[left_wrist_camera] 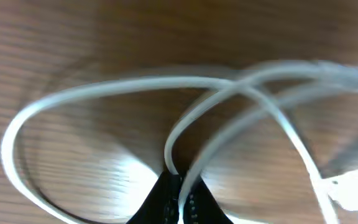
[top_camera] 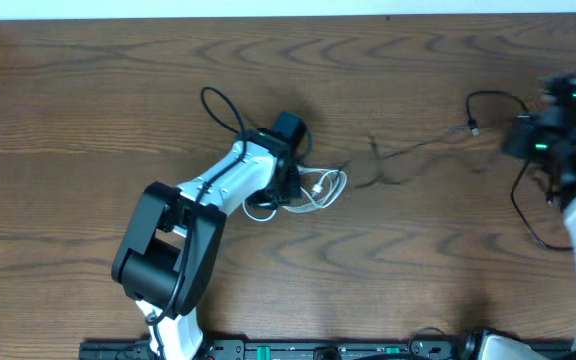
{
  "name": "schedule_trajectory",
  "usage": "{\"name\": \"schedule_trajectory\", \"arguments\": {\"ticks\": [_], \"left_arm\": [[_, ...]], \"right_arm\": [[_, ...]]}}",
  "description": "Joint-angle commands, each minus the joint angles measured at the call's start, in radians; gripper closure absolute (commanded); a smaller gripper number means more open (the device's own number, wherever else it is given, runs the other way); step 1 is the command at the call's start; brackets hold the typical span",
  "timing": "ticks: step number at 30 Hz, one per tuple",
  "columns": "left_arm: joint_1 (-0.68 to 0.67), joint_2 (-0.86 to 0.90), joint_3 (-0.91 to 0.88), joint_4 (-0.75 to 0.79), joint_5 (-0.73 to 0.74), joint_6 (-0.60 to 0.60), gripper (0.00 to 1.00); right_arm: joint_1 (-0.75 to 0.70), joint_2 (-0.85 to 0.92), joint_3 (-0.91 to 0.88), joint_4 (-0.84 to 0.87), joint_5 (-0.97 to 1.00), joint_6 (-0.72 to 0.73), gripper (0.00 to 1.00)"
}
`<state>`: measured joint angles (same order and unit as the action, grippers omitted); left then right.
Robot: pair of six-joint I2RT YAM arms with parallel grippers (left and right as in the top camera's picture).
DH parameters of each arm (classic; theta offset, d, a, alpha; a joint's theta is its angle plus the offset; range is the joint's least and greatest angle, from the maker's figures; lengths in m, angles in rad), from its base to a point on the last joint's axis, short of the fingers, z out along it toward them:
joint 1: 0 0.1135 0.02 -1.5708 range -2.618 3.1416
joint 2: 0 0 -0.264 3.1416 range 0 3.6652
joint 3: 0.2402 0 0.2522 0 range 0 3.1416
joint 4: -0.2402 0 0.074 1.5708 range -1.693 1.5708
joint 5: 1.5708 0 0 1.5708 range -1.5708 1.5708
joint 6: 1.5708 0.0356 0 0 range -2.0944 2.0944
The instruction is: Untangle cables
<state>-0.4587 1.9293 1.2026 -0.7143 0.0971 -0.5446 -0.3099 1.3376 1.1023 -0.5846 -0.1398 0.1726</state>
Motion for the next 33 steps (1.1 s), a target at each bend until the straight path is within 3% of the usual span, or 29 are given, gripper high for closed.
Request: {"name": "schedule_trajectory", "arguments": {"ticks": [1,6,12,19,24,27,29,33], "left_arm": [[0.048,0.016,-0.009,-0.014,-0.087,0.013,0.93],[0.094,0.016,-0.009,-0.022,-0.087,0.012,0.93],[0.142,0.016,-0.009,-0.030,-0.087,0.009,0.93],[0.152,0.016,-0.009,-0.033,-0.054,0.011,0.93],[0.131,0.015,-0.009,-0.022,-0.015,0.023,0.93],[0.119,-0.003,-0.007,-0.010,0.019,0.055,0.93],[0.112,-0.044,-0.005,0.003,0.019,0.055,0.92],[0.096,-0.176,0.004,0.055,0.026,0.104,0.93]], "right_arm": [[-0.151,-0.021,0.014,-0.001,0.200,0.112,0.99],[-0.385,-0.010,0.014,-0.014,0.230,0.277,0.99],[-0.559,0.032,0.014,-0.008,0.143,0.394,0.99],[-0.592,0.127,0.014,0.034,-0.006,0.409,0.99],[-0.564,0.177,0.014,0.194,-0.275,0.307,0.98],[-0.542,0.181,0.014,0.273,-0.398,0.266,0.71],[-0.527,0.181,0.014,0.299,-0.443,0.244,0.60],[-0.473,0.181,0.014,0.303,-0.502,0.198,0.55]]}}
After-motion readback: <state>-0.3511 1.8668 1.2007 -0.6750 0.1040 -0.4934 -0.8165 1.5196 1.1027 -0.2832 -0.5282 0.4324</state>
